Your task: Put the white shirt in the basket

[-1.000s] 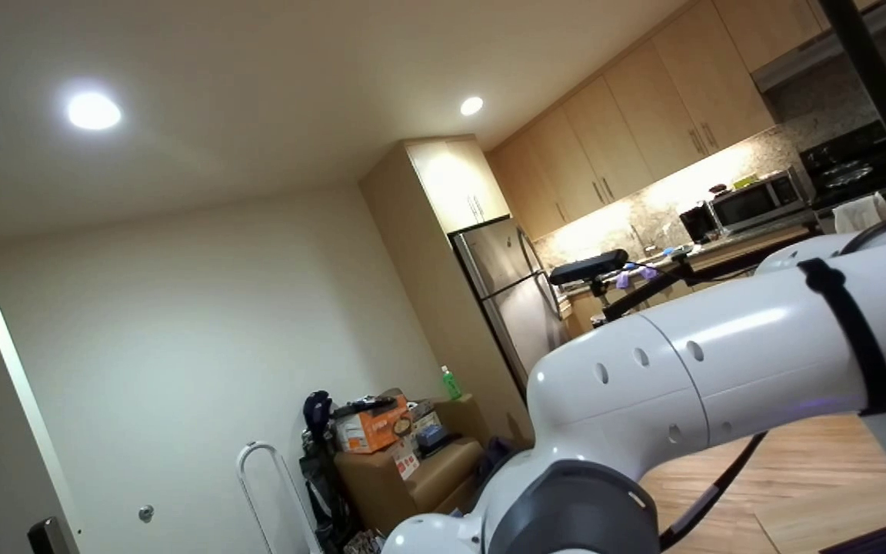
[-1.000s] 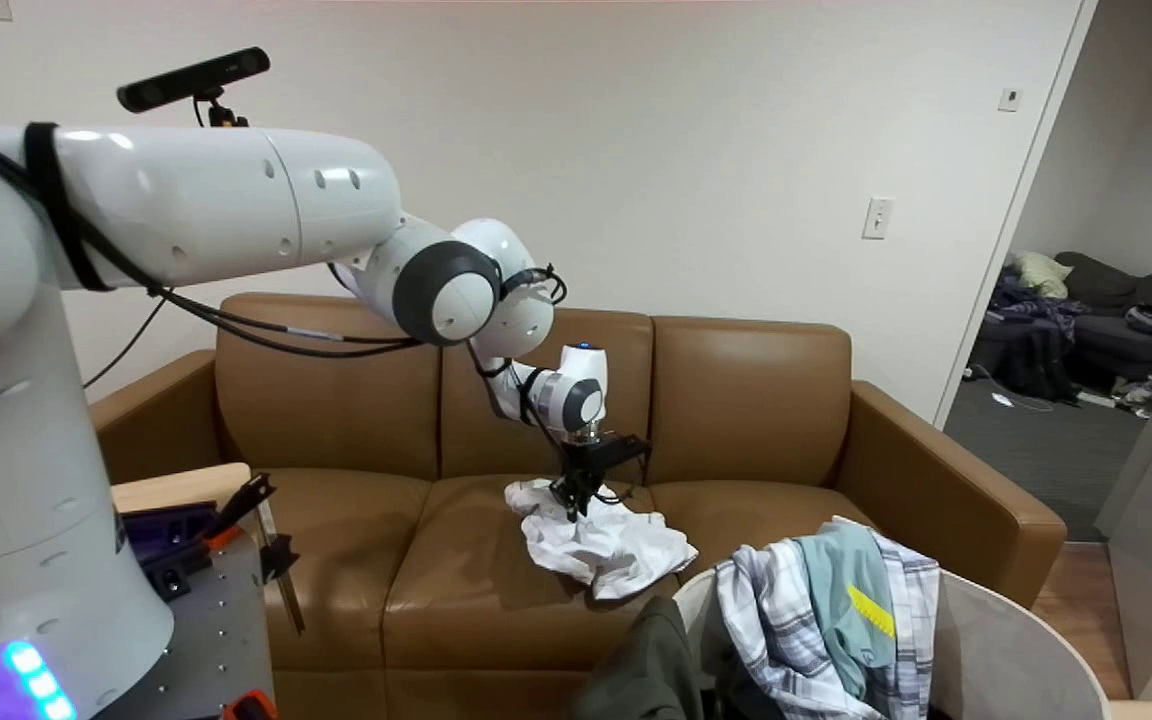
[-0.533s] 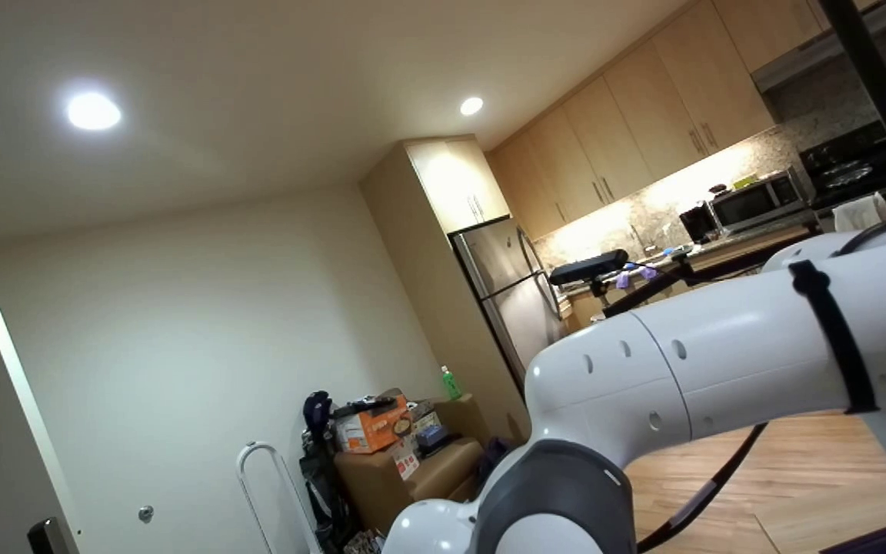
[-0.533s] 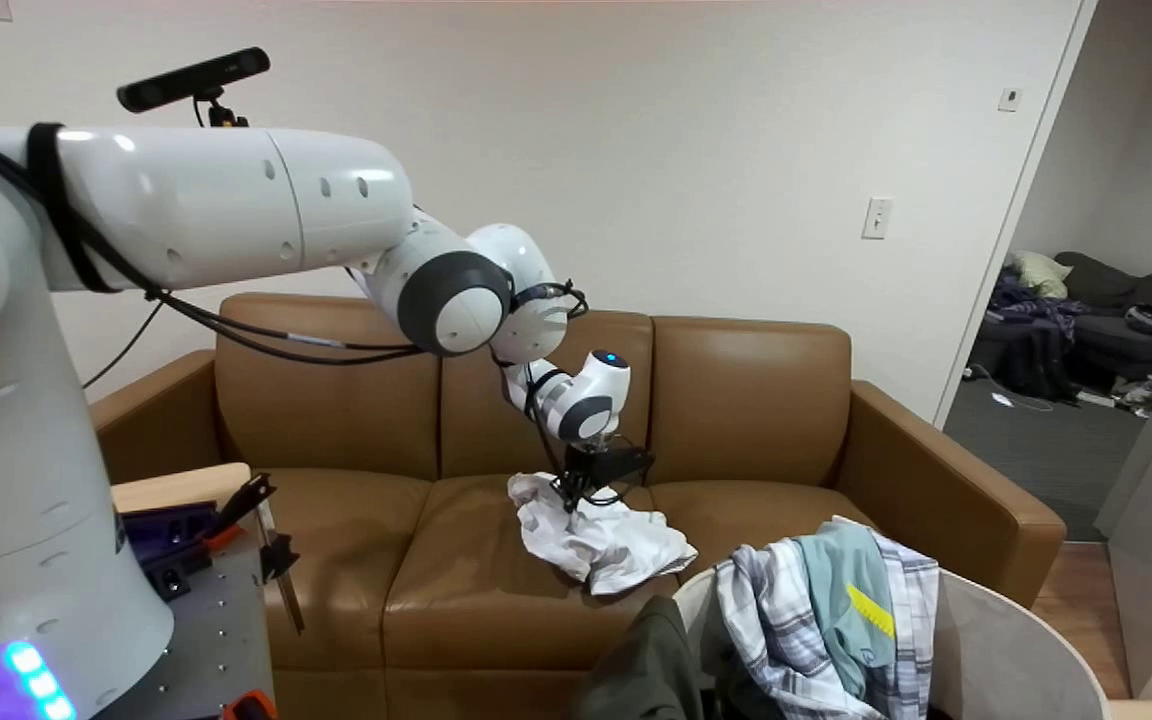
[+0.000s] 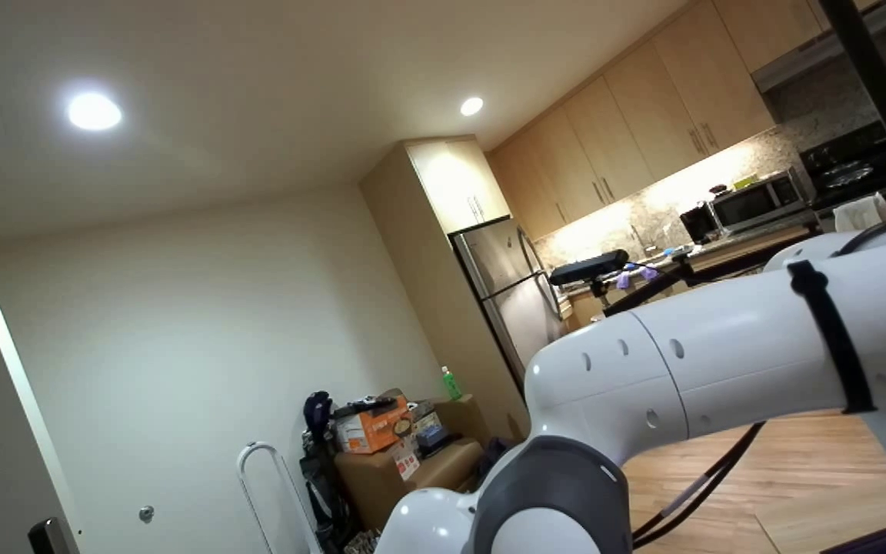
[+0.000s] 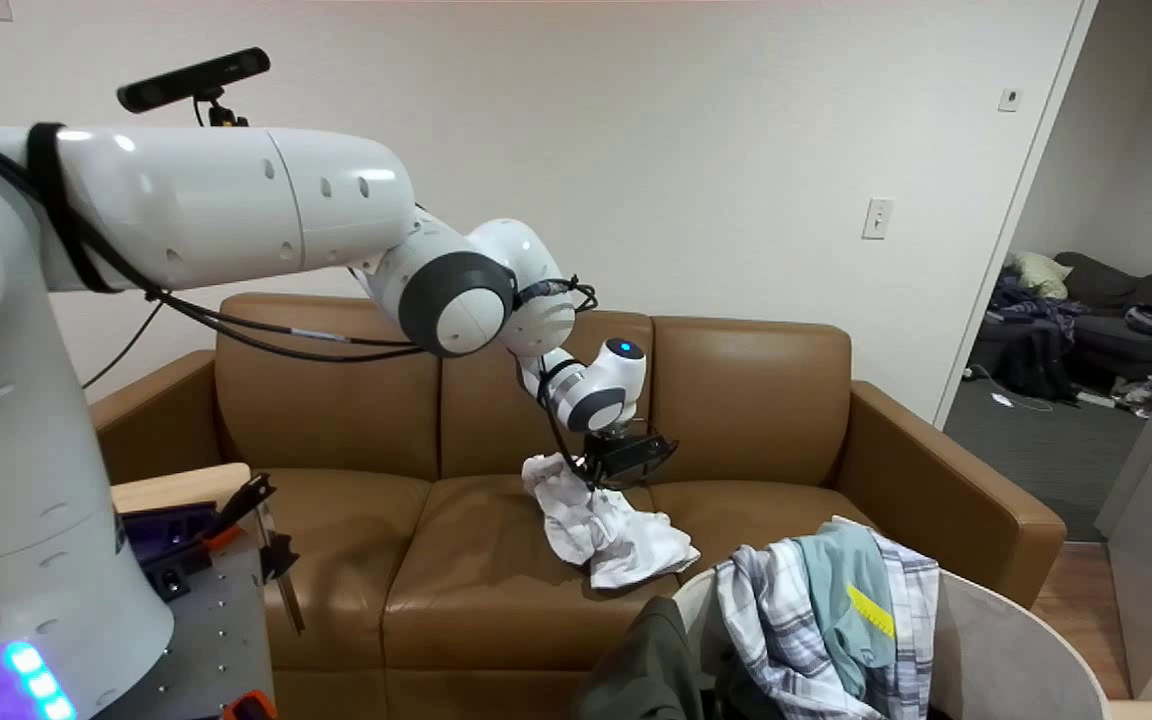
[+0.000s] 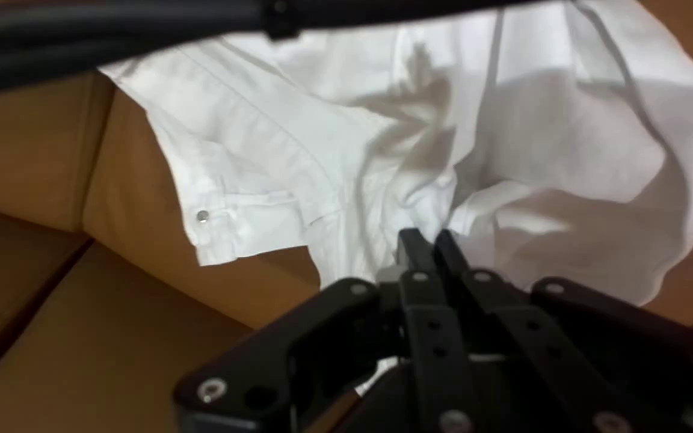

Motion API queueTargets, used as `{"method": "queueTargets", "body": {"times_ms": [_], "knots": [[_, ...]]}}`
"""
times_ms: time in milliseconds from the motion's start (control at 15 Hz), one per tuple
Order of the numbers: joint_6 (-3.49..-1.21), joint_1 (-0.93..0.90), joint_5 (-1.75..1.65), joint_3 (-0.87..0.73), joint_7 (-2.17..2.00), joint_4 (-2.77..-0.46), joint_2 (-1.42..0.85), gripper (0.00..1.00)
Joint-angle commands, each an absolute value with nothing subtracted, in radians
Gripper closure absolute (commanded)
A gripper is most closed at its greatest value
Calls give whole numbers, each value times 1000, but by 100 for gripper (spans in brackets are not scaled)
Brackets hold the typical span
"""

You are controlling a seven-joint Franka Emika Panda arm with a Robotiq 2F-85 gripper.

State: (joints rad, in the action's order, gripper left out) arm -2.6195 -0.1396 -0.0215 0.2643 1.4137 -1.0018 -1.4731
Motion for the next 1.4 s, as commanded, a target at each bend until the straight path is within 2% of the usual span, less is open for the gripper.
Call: {"method": "queueTargets", "body": {"times_ms": [0, 333, 467, 533, 600, 733, 933, 1333], "knots": [[-2777, -127, 2, 249, 1314, -1074, -1397, 95], [-3179, -205, 5, 103, 1087, -1330, -1213, 95], [-3330, -306, 44, -42, 973, -1421, -1154, 96], [-3356, -366, 84, -128, 931, -1468, -1123, 95], [-3277, -271, -85, -15, 902, -1311, -1234, 97], [-3282, -299, -129, -53, 832, -1332, -1219, 94], [-3247, -321, -171, -95, 763, -1301, -1235, 97], [-3389, -574, -81, -507, 399, -1602, -1040, 96]]}}
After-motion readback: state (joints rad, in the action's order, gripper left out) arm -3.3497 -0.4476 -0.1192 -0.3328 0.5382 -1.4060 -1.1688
